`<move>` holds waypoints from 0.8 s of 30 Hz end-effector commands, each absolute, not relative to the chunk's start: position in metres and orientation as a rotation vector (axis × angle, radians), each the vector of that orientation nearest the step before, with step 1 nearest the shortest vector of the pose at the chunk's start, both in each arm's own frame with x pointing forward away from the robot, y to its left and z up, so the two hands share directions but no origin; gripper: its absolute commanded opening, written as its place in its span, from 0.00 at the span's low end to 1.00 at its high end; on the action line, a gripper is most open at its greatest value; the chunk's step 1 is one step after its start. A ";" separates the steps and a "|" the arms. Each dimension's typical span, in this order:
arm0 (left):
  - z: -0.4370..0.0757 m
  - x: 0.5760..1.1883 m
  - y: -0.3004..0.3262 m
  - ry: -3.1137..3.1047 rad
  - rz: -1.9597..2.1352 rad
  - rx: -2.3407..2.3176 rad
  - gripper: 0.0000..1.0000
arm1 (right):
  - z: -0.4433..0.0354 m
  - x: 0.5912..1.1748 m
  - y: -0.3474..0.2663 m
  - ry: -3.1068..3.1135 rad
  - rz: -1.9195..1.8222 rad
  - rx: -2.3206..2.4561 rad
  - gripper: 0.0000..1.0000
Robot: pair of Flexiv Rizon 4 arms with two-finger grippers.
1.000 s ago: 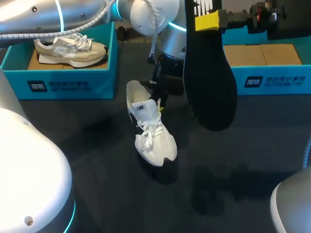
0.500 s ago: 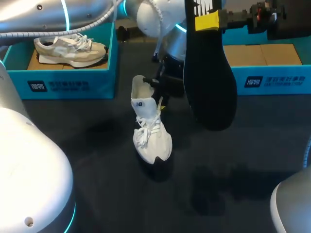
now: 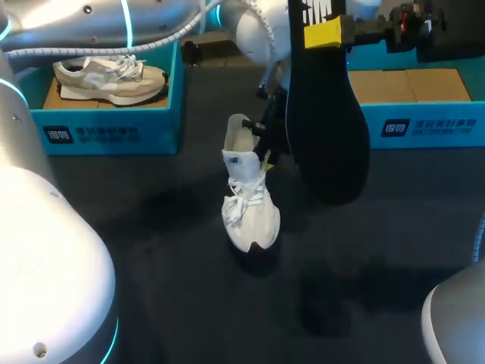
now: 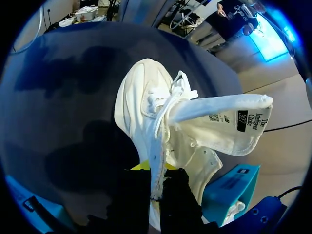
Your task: Take the shoe out of the shoebox, open the shoe tongue, remove and reinsert the insole, then place the shoe into the shoebox
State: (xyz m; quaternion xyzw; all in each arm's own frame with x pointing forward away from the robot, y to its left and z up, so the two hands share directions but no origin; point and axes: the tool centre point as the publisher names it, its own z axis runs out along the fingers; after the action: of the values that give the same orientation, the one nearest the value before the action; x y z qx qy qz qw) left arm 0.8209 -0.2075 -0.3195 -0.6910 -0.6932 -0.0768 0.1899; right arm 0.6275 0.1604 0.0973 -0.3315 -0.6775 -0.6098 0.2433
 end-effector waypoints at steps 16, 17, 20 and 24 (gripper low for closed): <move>-0.359 0.808 -0.234 -1.871 -0.216 -1.873 0.00 | 0.099 0.630 0.164 -1.853 -1.660 -0.907 0.00; -0.361 0.808 -0.234 -1.871 -0.216 -1.871 0.00 | 0.099 0.630 0.164 -1.853 -1.660 -0.907 0.00; -0.364 0.806 -0.232 -1.864 -0.216 -1.865 0.00 | 0.099 0.630 0.164 -1.853 -1.660 -0.907 0.00; -0.367 0.804 -0.230 -1.856 -0.215 -1.850 0.00 | 0.099 0.630 0.164 -1.853 -1.660 -0.907 0.00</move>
State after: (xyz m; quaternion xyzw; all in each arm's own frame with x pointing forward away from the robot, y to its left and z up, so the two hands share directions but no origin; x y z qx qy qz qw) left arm 0.8042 -0.2302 -0.3656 -0.6814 -0.6828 -0.0795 0.2512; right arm 0.6275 0.1604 0.0973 -0.3315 -0.6775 -0.6098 0.2433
